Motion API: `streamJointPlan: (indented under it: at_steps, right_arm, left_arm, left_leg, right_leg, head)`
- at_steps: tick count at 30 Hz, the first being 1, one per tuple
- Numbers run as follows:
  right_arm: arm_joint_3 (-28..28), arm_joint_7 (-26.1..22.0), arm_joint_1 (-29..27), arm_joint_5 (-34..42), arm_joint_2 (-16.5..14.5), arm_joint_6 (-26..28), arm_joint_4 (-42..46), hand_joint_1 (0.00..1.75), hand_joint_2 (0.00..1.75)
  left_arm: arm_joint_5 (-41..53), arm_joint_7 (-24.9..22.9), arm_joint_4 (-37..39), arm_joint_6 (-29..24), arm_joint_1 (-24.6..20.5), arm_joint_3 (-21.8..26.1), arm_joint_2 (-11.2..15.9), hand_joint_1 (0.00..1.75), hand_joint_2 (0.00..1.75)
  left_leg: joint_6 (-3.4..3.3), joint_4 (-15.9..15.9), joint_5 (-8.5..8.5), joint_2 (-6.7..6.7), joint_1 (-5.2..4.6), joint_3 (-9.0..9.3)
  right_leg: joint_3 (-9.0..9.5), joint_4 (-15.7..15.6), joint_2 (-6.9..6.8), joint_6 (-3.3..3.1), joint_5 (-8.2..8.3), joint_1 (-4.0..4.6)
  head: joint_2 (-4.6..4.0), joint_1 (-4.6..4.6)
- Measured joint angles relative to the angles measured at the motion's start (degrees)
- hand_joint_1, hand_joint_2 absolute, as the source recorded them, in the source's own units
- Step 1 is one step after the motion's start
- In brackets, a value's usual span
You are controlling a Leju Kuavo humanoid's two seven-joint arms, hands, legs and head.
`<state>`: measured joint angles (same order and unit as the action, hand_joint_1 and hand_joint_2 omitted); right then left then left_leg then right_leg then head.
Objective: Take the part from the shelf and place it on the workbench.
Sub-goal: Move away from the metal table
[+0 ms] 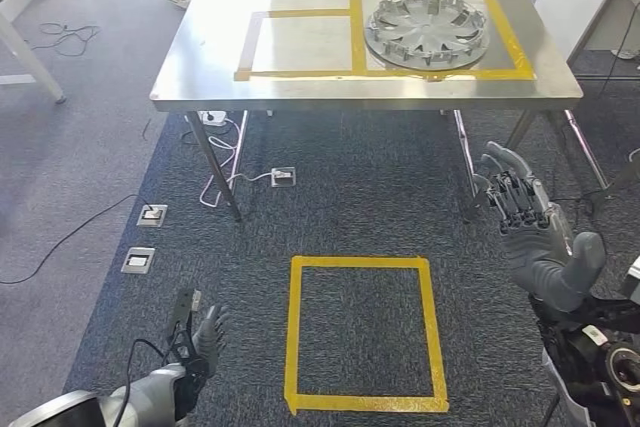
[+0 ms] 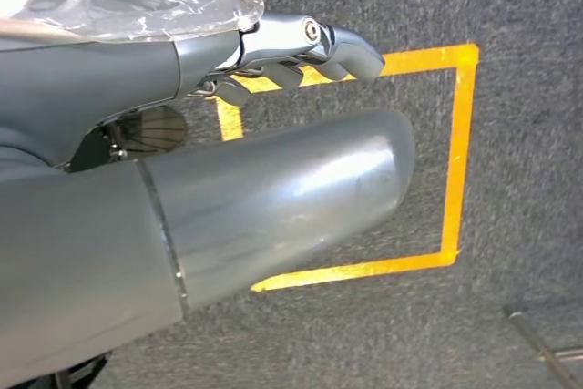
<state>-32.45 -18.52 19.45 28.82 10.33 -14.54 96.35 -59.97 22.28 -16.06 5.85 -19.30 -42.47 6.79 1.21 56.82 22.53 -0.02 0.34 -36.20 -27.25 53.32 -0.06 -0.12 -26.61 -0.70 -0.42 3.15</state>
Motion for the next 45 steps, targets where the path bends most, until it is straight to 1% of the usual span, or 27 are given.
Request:
streamJointPlan:
  at_steps: [3,4,5,6,8,10,13,15,18,19,20,21,24,26,28,30,31,33,34,35,36,37,39,40,41,43,45]
  right_arm:
    - [0.2,0.1,-0.4,-0.2,0.0,0.3,0.2,0.0,0.0]
    - [0.3,0.1,-0.6,-0.2,0.0,0.4,0.2,0.0,0.0]
    - [0.3,0.1,-0.8,-0.2,0.0,0.4,0.2,0.0,0.0]
    - [0.4,0.2,-1.0,-0.2,0.0,0.5,0.3,0.0,0.0]
    - [0.5,0.5,-1.2,-0.2,0.0,0.8,0.5,0.0,0.0]
    - [0.7,0.9,-1.4,-0.3,0.0,1.4,1.1,0.0,0.0]
    - [1.0,1.5,-1.9,-0.4,0.0,2.2,1.9,0.0,0.0]
    - [1.3,1.7,-2.2,-0.4,0.1,2.7,2.5,0.0,0.0]
    - [1.6,2.1,-3.0,-0.4,0.4,3.4,3.3,0.0,0.0]
    - [1.7,2.1,-3.4,-0.4,0.6,3.6,3.5,0.0,0.0]
    - [1.8,2.2,-3.8,-0.5,0.8,3.7,3.7,0.0,0.0]
    - [1.9,2.2,-4.0,-0.5,0.9,3.8,3.9,0.0,0.0]
    - [2.2,2.2,-4.1,-0.5,1.0,3.8,4.6,0.0,0.0]
    - [2.4,2.4,-4.2,-0.5,1.0,4.0,5.0,0.0,0.0]
    - [2.5,2.6,-4.4,-0.5,1.0,4.2,5.3,0.0,0.0]
    - [2.6,2.9,-4.5,-0.5,1.0,4.3,5.7,0.0,0.0]
    - [2.6,3.0,-4.5,-0.5,1.0,4.4,5.8,0.0,0.0]
    - [2.6,3.2,-4.4,-0.5,1.0,4.4,6.0,0.0,0.0]
    - [2.5,3.3,-4.4,-0.6,1.0,4.4,6.0,0.0,0.0]
    - [2.5,3.4,-4.4,-0.6,1.0,4.4,6.0,0.0,0.0]
    - [2.4,3.4,-4.4,-0.6,1.0,4.3,6.0,0.0,0.0]
    - [2.3,3.4,-4.3,-0.6,1.0,4.2,6.0,0.0,0.0]
    - [2.2,3.3,-3.9,-0.6,1.0,4.0,5.9,0.0,0.0]
    - [2.2,3.3,-3.7,-0.6,1.0,3.9,5.9,0.0,0.0]
    - [2.2,3.2,-3.5,-0.6,1.0,3.9,5.8,0.0,0.0]
    - [2.2,3.1,-3.4,-0.7,1.0,3.8,5.6,0.0,0.0]
    - [2.2,3.1,-3.4,-0.7,1.1,3.9,5.5,0.0,0.0]
  left_arm:
    - [0.3,0.0,0.0,-0.3,0.2,0.0,0.0,0.0,0.0]
    - [0.3,0.0,0.0,-0.3,0.3,0.0,0.0,0.0,0.0]
    - [0.3,0.0,0.0,-0.4,0.3,0.0,-0.1,0.0,0.0]
    - [0.4,0.0,0.0,-0.4,0.3,0.0,-0.1,0.0,0.0]
    - [0.5,0.0,0.0,-0.4,0.3,0.0,-0.2,0.0,0.0]
    - [0.7,0.0,0.0,-0.4,0.2,0.0,-0.1,0.0,0.0]
    - [0.8,0.0,0.0,-0.4,0.2,0.0,-0.2,0.0,0.0]
    - [0.8,0.0,0.0,-0.3,0.1,0.0,-0.3,0.0,0.0]
    - [0.9,0.0,0.0,-0.3,0.2,0.0,-0.4,0.0,0.0]
    - [0.9,0.0,0.0,-0.3,0.3,0.0,-0.4,0.0,0.0]
    - [0.9,0.0,0.0,-0.3,0.3,0.0,-0.4,0.0,0.0]
    - [0.9,0.0,0.0,-0.3,0.4,0.0,-0.5,0.0,0.0]
    - [0.8,0.0,0.0,-0.3,0.4,0.0,-0.6,0.0,0.0]
    - [0.7,0.1,0.0,-0.3,0.4,0.0,-0.6,0.0,0.0]
    - [0.6,0.1,0.0,-0.3,0.5,0.0,-0.6,0.0,0.0]
    - [0.3,0.2,0.0,-0.3,0.5,0.0,-0.5,0.0,0.0]
    - [0.2,0.3,0.0,-0.3,0.6,0.0,-0.4,0.0,0.0]
    - [-0.2,0.5,0.0,-0.3,0.7,0.1,-0.2,0.0,0.0]
    - [-0.4,0.7,0.0,-0.2,0.9,0.1,0.0,0.0,0.0]
    - [-0.7,0.8,0.0,-0.2,1.1,0.1,0.1,0.0,0.0]
    - [-0.9,1.0,0.0,-0.1,1.3,0.1,0.2,0.0,0.0]
    - [-1.0,1.1,0.0,-0.1,1.4,0.2,0.4,0.0,0.0]
    - [-1.3,1.4,0.0,0.0,1.4,0.3,0.7,0.0,0.0]
    - [-1.4,1.5,0.0,0.0,1.4,0.4,0.9,0.0,0.0]
    - [-1.5,1.7,0.0,0.0,1.5,0.6,1.0,0.0,0.0]
    - [-1.7,1.9,0.0,0.0,1.6,1.0,1.2,0.0,0.0]
    - [-2.0,2.0,0.0,0.0,1.8,1.3,1.3,0.0,0.0]
  left_leg:
    - [0.47,11.2,6.91,-0.03,0.14,-4.41]
    - [0.55,14.1,7.88,-0.03,0.16,-5.33]
    - [0.56,15.1,7.71,-0.03,0.16,-5.27]
    - [0.47,13.6,6.55,-0.04,0.16,-3.96]
    - [0.01,5.5,3.67,-0.15,0.12,1.42]
    - [-0.58,-1.3,2.39,-0.33,-0.1,5.55]
    - [-1.47,-3.2,2.19,-0.22,-0.2,6.11]
    - [-2.22,-3.6,1.75,0.1,0.09,6.02]
    - [-2.86,-3.7,1.33,0.45,0.19,5.65]
    - [-2.88,-3.7,1.24,0.53,0.19,5.51]
    - [-2.86,-3.7,1.17,0.61,0.2,5.4]
    - [-2.8,-3.6,1.11,0.7,0.22,5.35]
    - [-2.33,-3.3,1.11,0.96,0.13,5.27]
    - [-1.73,-3.0,0.97,1.15,-0.11,4.79]
    - [-1.08,-2.8,0.78,1.44,-0.21,4.33]
    - [-0.49,-1.0,2.1,1.31,-0.06,3.51]
    - [-0.26,1.7,3.79,1.06,0.02,2.32]
    - [-0.03,9.8,7.79,0.62,0.09,-1.44]
    - [-0.03,13.4,9.03,0.51,0.1,-3.16]
    - [-0.1,15.1,9.21,0.46,0.09,-4.03]
    - [-0.25,14.4,8.25,0.41,0.07,-3.72]
    - [-0.5,11.5,6.41,0.34,0.06,-2.21]
    - [-1.1,2.7,2.68,-0.24,-0.02,2.25]
    - [-1.3,-0.5,1.71,-0.51,-0.09,3.78]
    - [-1.44,-2.2,1.4,-0.72,-0.2,4.52]
    - [-1.69,-2.7,1.26,-0.57,-0.3,4.54]
    - [-2.21,-3.1,0.88,-0.22,-0.04,4.58]
  right_leg:
    - [-1.48,0.0,-0.11,-0.76,1.21,0.16]
    - [-1.98,0.0,-0.09,-0.82,1.57,0.25]
    - [-2.43,0.0,-0.06,-0.8,1.89,0.31]
    - [-2.78,0.1,0.01,-0.72,2.17,0.35]
    - [-3.26,0.2,0.14,-0.45,2.54,0.41]
    - [-3.59,0.3,0.23,-0.01,2.83,0.55]
    - [-3.88,0.5,0.35,0.79,3.13,0.63]
    - [-5.0,2.7,0.39,1.34,1.41,0.57]
    - [-9.58,14.0,0.38,2.06,-4.63,0.33]
    - [-10.82,17.3,0.36,2.26,-5.77,0.23]
    - [-11.18,18.7,0.33,2.42,-5.85,0.11]
    - [-10.32,17.5,0.26,2.52,-4.77,-0.02]
    - [-4.16,5.5,-0.53,2.41,0.43,-0.18]
    - [-2.18,1.3,-0.83,1.85,1.1,0.04]
    - [-2.15,0.9,-0.47,1.13,1.07,0.11]
    - [-2.33,0.7,-0.18,0.4,1.52,-0.01]
    - [-2.41,0.5,-0.09,0.03,1.74,-0.03]
    - [-2.81,0.5,0.17,-0.47,2.04,0.14]
    - [-3.01,0.5,0.36,-0.61,2.16,0.24]
    - [-3.17,0.6,0.58,-0.68,2.25,0.31]
    - [-3.25,0.6,0.81,-0.7,2.32,0.37]
    - [-3.26,0.6,1.03,-0.67,2.38,0.43]
    - [-3.32,0.6,1.42,-0.49,2.47,0.61]
    - [-3.43,0.7,1.6,-0.31,2.54,0.69]
    - [-3.57,0.7,1.74,-0.08,2.61,0.71]
    - [-3.79,0.7,1.95,0.52,2.78,0.67]
    - [-4.53,1.9,1.62,1.09,1.76,0.62]
  head:
    - [0.0,0.37]
    - [0.0,0.46]
    - [0.0,0.52]
    - [0.0,0.59]
    - [0.0,0.69]
    - [0.0,0.7]
    - [0.0,0.57]
    - [0.0,0.31]
    - [0.0,-0.23]
    - [0.0,-0.31]
    - [0.0,-0.35]
    - [0.0,-0.37]
    - [0.0,-0.44]
    - [0.0,-0.44]
    - [0.0,-0.35]
    - [0.0,-0.26]
    - [0.0,-0.17]
    - [0.0,0.01]
    - [0.0,0.07]
    - [0.0,0.12]
    - [0.0,0.19]
    - [0.0,0.26]
    - [0.0,0.32]
    - [0.0,0.31]
    - [0.0,0.32]
    - [0.0,0.32]
    - [0.0,0.22]
